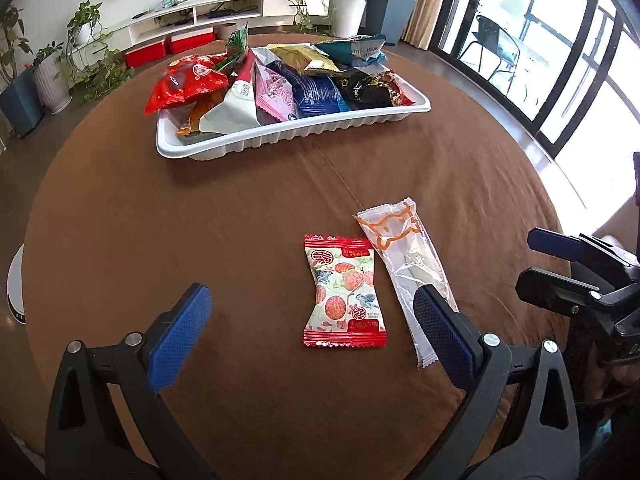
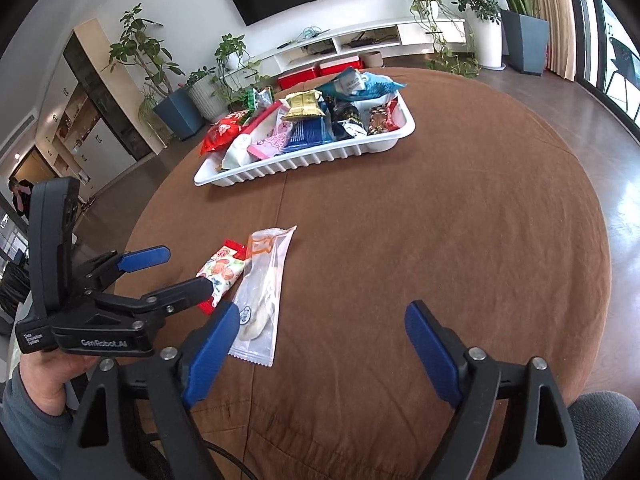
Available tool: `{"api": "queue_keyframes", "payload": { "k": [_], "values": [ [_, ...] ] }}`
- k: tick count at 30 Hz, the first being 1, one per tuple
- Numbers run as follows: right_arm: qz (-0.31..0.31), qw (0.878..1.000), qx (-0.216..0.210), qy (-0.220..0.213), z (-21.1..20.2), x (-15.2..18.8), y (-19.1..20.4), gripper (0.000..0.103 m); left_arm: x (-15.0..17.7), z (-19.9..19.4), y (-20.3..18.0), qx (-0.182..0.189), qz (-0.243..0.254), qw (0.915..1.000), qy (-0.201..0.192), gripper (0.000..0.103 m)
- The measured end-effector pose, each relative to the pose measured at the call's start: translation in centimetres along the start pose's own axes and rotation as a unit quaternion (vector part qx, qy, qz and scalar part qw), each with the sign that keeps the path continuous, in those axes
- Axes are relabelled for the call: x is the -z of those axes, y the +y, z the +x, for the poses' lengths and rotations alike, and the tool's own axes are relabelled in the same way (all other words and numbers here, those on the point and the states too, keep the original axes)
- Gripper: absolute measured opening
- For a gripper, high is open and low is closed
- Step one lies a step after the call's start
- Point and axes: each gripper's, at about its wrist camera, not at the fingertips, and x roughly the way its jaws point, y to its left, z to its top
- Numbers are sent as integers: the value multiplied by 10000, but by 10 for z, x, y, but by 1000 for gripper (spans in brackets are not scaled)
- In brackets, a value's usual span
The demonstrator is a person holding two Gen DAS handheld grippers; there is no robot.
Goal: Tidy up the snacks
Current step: 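Move both tools to the red-dotted packet and clear white-orange packet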
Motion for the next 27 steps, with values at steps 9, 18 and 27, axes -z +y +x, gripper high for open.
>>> {"api": "queue_keyframes", "payload": {
  "k": [9,18,27],
  "values": [
    [-45,10000,-14,53,2,3,2,85,-5,17,-4,-24,196,9994,274,80],
    [-73,9999,5,76,4,4,3,84,-12,27,-5,-73,271,9989,381,73],
    [-178,9998,55,103,6,6,10,84,-10,23,-9,-170,471,9981,354,41]
  ]
}}
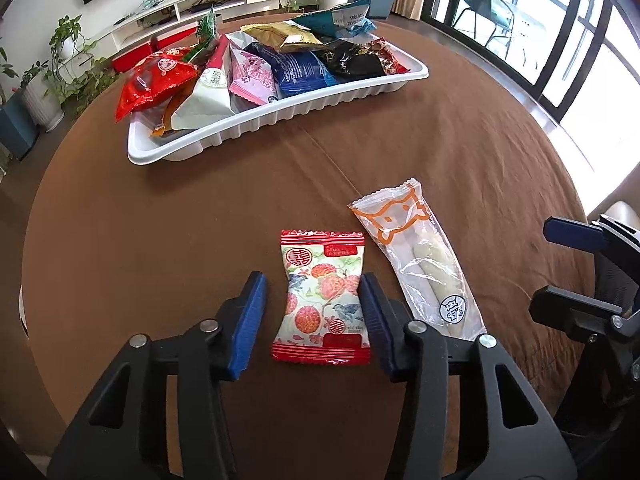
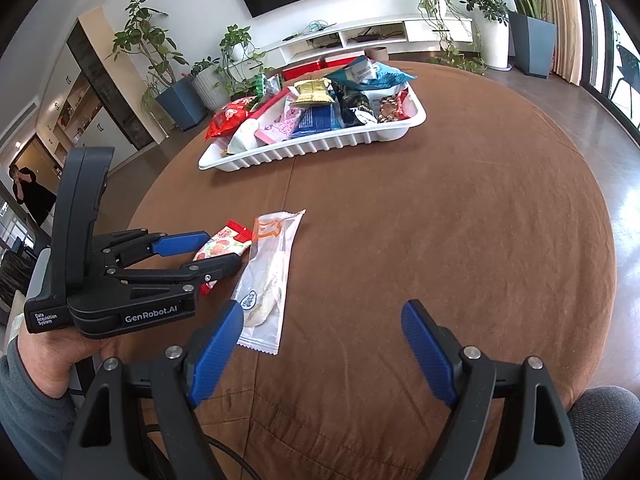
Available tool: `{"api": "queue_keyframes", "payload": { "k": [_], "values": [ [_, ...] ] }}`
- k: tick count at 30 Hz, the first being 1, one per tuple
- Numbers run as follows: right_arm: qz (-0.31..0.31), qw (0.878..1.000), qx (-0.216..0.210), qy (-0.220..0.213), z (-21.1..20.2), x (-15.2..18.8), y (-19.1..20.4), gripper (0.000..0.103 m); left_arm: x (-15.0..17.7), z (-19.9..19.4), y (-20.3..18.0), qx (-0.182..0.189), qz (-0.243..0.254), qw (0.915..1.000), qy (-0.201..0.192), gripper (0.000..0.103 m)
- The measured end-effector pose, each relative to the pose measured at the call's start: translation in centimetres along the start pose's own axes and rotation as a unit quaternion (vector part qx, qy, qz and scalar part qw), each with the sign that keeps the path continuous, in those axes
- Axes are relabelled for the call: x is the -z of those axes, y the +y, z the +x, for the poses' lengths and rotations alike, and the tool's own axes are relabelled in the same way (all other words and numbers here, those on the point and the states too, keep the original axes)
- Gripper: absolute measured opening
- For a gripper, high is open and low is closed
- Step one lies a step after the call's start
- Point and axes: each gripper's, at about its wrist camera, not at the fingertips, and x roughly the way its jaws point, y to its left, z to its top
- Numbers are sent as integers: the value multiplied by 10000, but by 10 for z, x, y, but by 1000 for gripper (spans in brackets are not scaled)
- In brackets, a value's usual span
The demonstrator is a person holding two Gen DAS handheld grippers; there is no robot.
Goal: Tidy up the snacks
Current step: 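Move both tools to the red-dotted packet and clear white-orange packet, then grasp the red-dotted packet with the left tool while the right tool grasps the clear packet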
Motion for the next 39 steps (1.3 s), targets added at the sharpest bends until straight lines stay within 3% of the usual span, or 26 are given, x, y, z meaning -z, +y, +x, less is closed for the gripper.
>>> {"api": "queue_keyframes", "payload": {
  "k": [2,13,21,25,33,39],
  "values": [
    [-16,10000,3,15,1,0,2,84,1,-2,0,-13,24,10000,-27,35],
    [-333,9992,45,197,17,-7,23,84,21,-15,16,86,-306,9992,-222,33],
    [-694,9955,101,629,48,-15,49,72,47,-40,39,229,-820,9953,-468,33],
    [-988,9923,299,680,58,-18,64,71,53,-42,42,270,-910,9942,-499,33],
    [-1489,9839,702,697,62,-16,75,51,56,-42,39,346,-945,9936,-510,33],
    [-1673,9812,636,723,58,-12,76,35,55,-40,34,386,-922,9937,-498,33]
  ]
}}
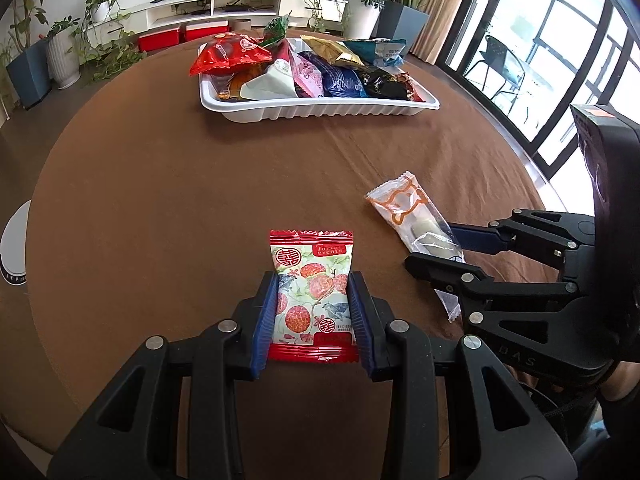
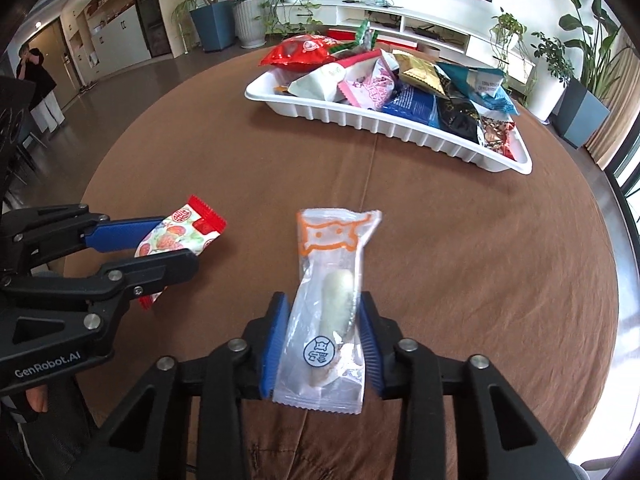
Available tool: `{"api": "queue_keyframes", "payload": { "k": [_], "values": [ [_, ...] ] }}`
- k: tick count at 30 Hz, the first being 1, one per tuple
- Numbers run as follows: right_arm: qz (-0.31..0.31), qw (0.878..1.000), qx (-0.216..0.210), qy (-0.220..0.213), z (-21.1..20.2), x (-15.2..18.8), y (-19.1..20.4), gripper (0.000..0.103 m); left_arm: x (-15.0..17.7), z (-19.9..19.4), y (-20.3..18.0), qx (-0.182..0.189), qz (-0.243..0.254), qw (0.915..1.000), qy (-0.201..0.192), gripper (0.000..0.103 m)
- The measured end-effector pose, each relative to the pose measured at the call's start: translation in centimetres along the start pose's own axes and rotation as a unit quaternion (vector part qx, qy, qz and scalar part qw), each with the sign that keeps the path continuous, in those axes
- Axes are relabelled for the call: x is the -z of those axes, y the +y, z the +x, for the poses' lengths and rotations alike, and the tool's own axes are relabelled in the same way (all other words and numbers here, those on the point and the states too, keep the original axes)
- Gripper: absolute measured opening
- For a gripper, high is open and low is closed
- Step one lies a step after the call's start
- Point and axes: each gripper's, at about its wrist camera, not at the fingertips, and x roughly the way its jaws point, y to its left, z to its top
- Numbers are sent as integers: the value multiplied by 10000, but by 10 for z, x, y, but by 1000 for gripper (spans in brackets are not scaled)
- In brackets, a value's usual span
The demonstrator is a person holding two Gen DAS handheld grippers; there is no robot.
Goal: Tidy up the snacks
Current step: 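Grasp the red-dotted packet with the left tool while the right tool grasps the clear packet, then lift both packets and carry them over the white tray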
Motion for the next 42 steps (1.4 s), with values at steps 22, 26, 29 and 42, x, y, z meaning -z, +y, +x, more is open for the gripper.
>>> {"api": "queue_keyframes", "payload": {
  "k": [22,26,29,42],
  "values": [
    [524,9972,-496,-196,-25,9,-33,22,-6,-1,-7,296,-33,9995,-116,33],
    [693,9956,-596,-194,-27,14,-43,22,-9,-2,-10,437,-60,9989,-178,33],
    [814,9944,-627,-236,-29,15,-50,22,-12,-4,-13,499,-68,9985,-218,33],
    [1324,9870,-445,-801,-66,-22,-117,22,-90,-31,-15,523,127,9955,-777,33]
  ]
}}
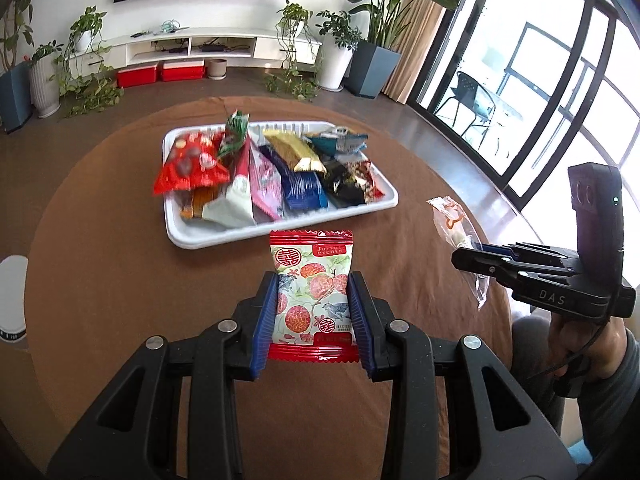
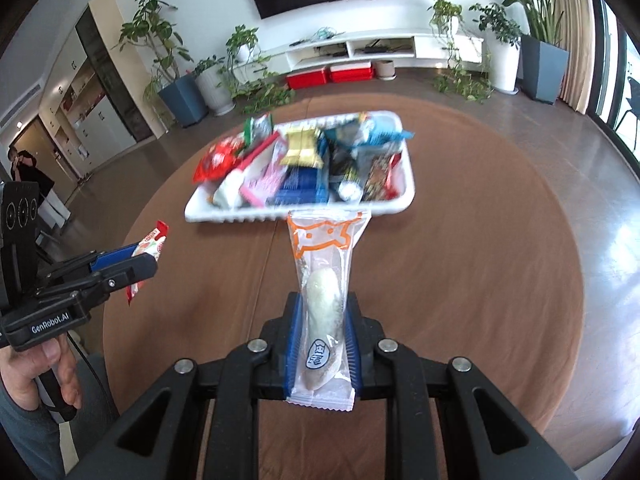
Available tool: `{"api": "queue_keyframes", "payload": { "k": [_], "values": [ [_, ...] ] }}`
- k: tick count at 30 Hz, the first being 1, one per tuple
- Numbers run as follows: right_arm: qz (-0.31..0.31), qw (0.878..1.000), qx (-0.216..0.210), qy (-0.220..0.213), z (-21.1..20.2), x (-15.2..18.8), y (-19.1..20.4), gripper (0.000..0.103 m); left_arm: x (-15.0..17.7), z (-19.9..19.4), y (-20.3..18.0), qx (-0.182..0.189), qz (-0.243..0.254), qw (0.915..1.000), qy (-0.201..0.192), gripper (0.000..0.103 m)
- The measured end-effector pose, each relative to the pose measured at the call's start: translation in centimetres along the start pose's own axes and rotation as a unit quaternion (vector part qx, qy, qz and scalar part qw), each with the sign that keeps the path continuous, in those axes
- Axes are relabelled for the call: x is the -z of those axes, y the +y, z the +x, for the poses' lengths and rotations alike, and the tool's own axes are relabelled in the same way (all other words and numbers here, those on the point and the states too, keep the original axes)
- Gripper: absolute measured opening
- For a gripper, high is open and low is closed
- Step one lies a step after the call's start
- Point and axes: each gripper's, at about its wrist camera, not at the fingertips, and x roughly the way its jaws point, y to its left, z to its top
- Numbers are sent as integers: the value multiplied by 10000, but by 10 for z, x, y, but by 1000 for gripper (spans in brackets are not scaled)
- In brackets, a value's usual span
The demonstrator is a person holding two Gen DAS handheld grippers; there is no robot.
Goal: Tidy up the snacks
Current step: 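Lift both packets and carry them over the white tray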
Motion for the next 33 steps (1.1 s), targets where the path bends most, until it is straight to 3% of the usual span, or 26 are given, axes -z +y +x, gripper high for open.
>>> {"api": "queue_keyframes", "payload": {
  "k": [9,17,24,33],
  "values": [
    [-176,9987,-56,-473,-6,-90,2,22,-87,22,11,-95,-40,9996,-275,33],
    [-328,9993,-172,-28,48,-155,10,22,-119,79,23,-229,-66,9997,-5,33],
    [-532,9978,-123,378,98,-171,20,22,-122,121,27,-315,-53,9993,190,33],
    [-466,9974,-56,545,124,-170,13,23,-120,154,36,-427,-86,9983,377,33]
  ]
}}
